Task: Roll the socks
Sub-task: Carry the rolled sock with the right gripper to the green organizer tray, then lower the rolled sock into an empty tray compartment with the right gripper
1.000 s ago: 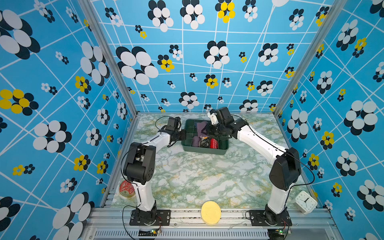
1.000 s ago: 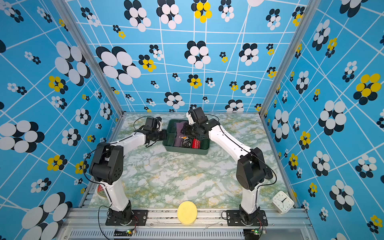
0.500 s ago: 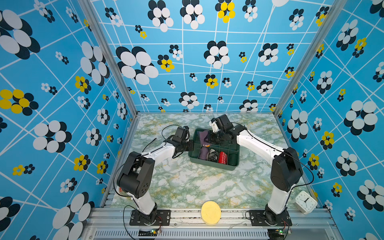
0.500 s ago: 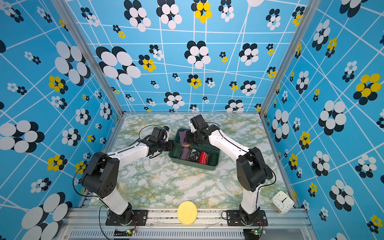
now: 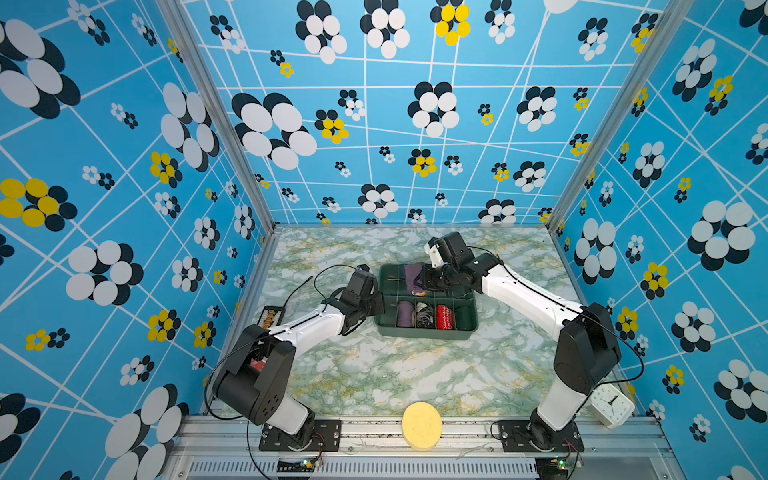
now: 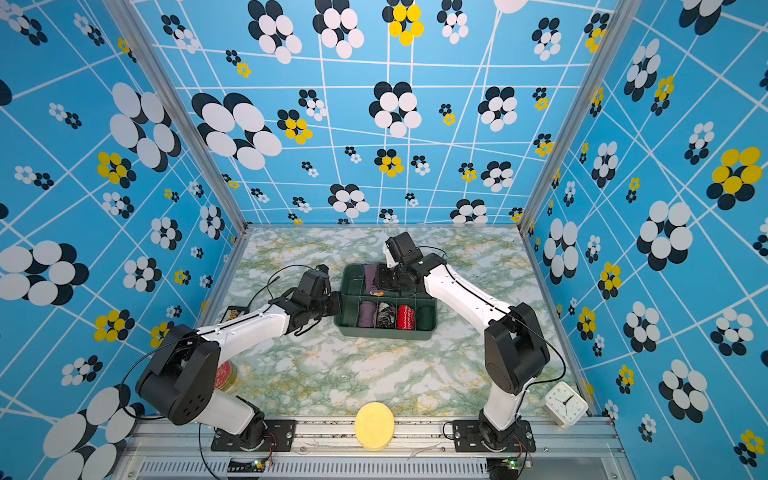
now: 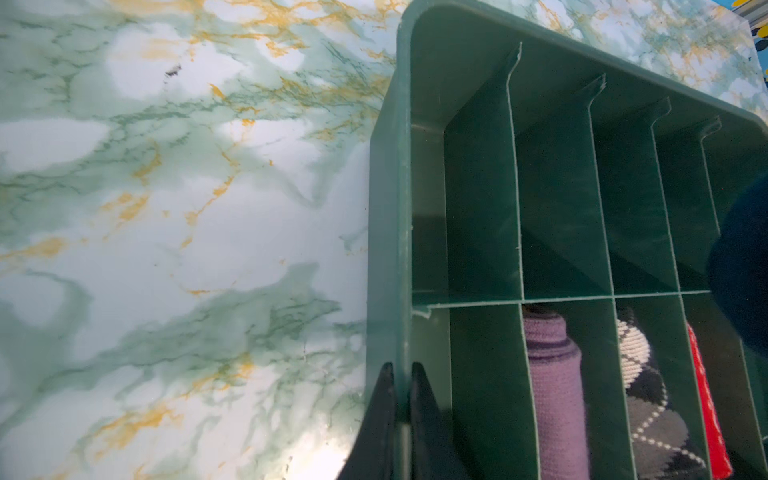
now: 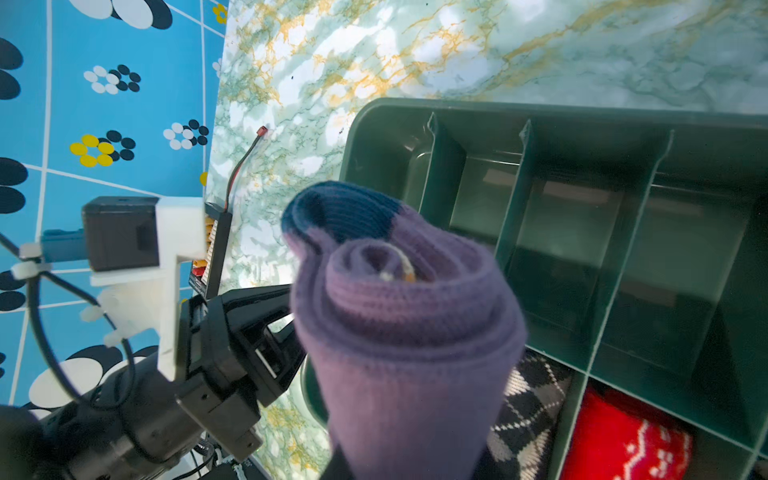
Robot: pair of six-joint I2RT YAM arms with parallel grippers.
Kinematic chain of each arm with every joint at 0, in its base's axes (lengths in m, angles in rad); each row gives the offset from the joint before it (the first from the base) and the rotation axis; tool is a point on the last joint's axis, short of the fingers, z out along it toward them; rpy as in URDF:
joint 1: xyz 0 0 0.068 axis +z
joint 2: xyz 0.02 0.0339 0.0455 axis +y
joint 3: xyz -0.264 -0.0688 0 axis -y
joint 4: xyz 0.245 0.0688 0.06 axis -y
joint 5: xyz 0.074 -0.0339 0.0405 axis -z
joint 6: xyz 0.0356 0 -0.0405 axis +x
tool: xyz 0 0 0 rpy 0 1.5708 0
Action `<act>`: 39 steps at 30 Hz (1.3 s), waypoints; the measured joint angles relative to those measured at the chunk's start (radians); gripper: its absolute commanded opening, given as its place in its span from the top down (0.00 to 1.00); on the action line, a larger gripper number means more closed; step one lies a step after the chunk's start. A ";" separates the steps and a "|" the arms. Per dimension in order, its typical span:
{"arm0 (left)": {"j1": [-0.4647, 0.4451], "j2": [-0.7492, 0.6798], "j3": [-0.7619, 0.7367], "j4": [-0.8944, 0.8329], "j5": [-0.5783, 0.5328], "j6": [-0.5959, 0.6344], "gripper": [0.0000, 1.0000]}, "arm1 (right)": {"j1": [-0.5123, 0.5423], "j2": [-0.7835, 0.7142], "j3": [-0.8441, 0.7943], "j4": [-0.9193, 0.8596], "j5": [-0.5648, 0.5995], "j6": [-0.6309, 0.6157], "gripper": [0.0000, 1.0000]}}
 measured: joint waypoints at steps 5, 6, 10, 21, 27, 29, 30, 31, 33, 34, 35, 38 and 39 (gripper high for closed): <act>-0.023 -0.081 -0.045 -0.043 -0.006 -0.019 0.73 | 0.032 -0.019 -0.022 -0.014 0.000 0.002 1.00; -0.021 -0.107 -0.045 -0.057 -0.013 -0.019 0.72 | 0.039 -0.030 -0.027 -0.018 0.000 0.005 1.00; 0.000 -0.208 -0.045 -0.086 -0.030 -0.007 0.72 | 0.063 -0.076 -0.033 -0.023 0.000 0.031 1.00; 0.134 -0.463 -0.076 -0.166 -0.006 0.055 0.70 | 0.163 -0.128 -0.143 0.078 -0.024 0.221 1.00; 0.196 -0.531 -0.120 -0.201 0.057 0.072 0.70 | 0.217 -0.095 -0.156 0.187 -0.030 0.319 1.00; 0.208 -0.550 -0.126 -0.215 0.074 0.077 0.69 | 0.218 -0.085 -0.182 0.232 -0.031 0.354 1.00; 0.214 -0.559 -0.126 -0.219 0.082 0.080 0.69 | 0.218 -0.077 -0.194 0.253 -0.031 0.370 1.00; 0.219 -0.566 -0.126 -0.219 0.088 0.083 0.69 | 0.217 -0.068 -0.202 0.268 -0.031 0.384 1.00; 0.230 -0.583 -0.128 -0.219 0.101 0.087 0.69 | 0.217 -0.053 -0.213 0.286 -0.029 0.407 1.00; 0.235 -0.589 -0.130 -0.219 0.108 0.087 0.69 | 0.217 -0.049 -0.218 0.297 -0.029 0.416 1.00; 0.241 -0.595 -0.133 -0.219 0.113 0.088 0.69 | 0.217 -0.047 -0.223 0.306 -0.027 0.423 1.00; 0.251 -0.599 -0.142 -0.219 0.126 0.091 0.69 | 0.217 -0.041 -0.226 0.332 -0.027 0.443 1.00; 0.253 -0.599 -0.144 -0.221 0.131 0.091 0.69 | 0.217 -0.037 -0.226 0.344 -0.028 0.449 1.00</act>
